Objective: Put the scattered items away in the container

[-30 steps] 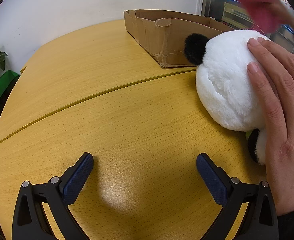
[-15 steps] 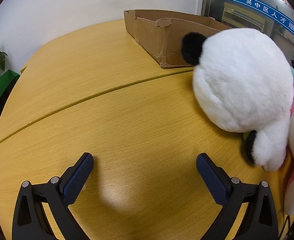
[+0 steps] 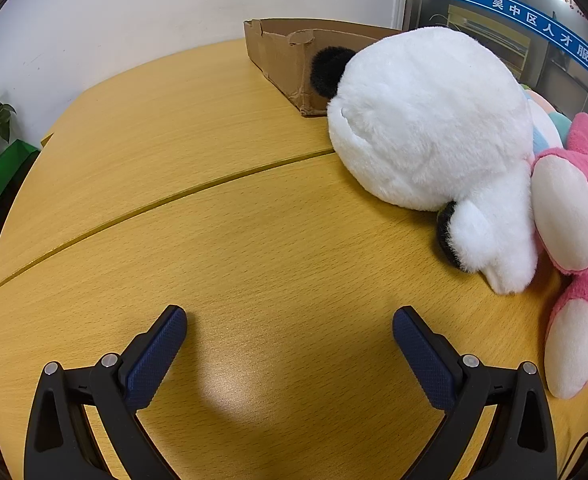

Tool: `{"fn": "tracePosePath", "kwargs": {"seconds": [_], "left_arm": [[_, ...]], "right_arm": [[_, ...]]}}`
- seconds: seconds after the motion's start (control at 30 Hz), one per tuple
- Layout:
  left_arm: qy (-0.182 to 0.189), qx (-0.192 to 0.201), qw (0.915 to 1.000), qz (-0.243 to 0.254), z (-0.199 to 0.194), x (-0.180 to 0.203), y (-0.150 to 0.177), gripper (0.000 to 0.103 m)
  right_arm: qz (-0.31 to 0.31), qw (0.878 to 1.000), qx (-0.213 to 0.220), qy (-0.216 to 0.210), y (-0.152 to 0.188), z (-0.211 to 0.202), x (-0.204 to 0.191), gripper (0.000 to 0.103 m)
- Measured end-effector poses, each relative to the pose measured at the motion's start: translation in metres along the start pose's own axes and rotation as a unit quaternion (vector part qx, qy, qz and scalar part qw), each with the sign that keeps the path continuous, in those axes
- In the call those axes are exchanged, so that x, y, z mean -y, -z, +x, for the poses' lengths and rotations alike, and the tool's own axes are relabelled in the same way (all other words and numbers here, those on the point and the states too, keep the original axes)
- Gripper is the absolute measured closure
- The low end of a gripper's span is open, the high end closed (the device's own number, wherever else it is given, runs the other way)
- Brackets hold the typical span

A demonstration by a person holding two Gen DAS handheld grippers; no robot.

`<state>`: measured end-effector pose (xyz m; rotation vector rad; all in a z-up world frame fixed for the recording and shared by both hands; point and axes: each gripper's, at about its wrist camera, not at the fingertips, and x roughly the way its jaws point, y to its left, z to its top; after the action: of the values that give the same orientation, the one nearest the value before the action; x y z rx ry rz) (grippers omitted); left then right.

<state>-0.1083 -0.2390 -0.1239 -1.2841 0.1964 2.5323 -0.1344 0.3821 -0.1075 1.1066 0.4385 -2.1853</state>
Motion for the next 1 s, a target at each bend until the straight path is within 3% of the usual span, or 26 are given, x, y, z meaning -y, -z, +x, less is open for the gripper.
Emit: {"fn": "tracePosePath", "kwargs": {"seconds": [0.8,1.0], "left_arm": [[0.0,0.0,1.0,0.0,0.0024,-0.0008,-0.0014,0.0],[-0.014,0.0,0.9997,-0.018,0.0054,0.0007,-0.0021,0.0]], "right_arm": [[0.0,1.0,0.0,0.0,-0.0001,0.0001,-0.0001,0.0],[0.0,1.0,0.0,0.0,-0.0002,0.0001,-0.0002,0.0]]}}
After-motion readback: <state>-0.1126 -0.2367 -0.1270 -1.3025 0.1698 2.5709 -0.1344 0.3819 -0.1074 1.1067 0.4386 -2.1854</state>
